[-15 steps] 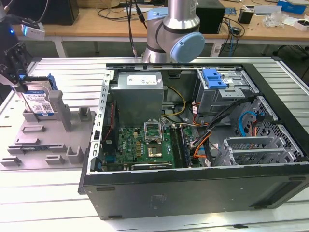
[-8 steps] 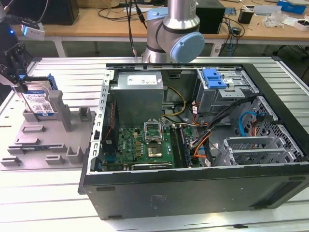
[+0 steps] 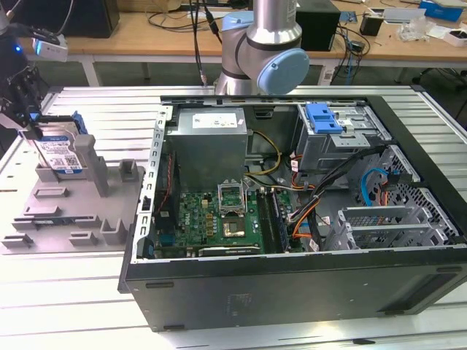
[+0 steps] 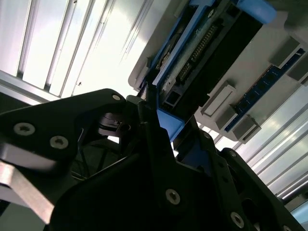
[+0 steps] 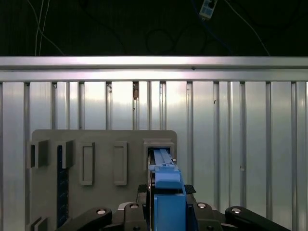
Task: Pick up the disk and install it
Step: 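Pick up the disk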
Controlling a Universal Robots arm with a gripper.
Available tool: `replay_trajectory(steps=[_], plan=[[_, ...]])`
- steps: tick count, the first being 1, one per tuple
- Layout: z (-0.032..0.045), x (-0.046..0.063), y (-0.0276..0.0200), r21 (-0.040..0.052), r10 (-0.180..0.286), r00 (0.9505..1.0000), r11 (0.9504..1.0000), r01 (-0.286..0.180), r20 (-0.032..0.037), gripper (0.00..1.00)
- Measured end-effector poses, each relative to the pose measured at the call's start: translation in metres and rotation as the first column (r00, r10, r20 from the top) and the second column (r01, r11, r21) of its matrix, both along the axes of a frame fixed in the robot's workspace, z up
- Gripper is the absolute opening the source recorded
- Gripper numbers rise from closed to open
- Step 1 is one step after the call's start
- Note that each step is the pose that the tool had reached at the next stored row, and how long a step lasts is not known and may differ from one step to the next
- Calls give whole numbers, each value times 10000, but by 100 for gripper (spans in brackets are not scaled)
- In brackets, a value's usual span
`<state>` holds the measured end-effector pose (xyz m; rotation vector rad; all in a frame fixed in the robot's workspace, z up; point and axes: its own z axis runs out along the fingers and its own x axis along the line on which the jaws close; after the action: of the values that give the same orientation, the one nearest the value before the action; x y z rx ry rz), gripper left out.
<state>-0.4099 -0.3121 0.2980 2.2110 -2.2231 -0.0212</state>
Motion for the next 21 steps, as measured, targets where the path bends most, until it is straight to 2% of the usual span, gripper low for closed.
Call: replay_trajectory(steps=[5, 9, 16, 21], plan=[[3, 1, 0, -7, 0, 10000, 10000, 0, 5, 37], [76, 0, 0, -16, 0, 10000, 10000, 0, 1, 37], [259, 0, 0, -22, 0, 10000, 10000, 0, 1, 37], [434, 0, 0, -33, 0, 10000, 10000, 0, 1, 37]])
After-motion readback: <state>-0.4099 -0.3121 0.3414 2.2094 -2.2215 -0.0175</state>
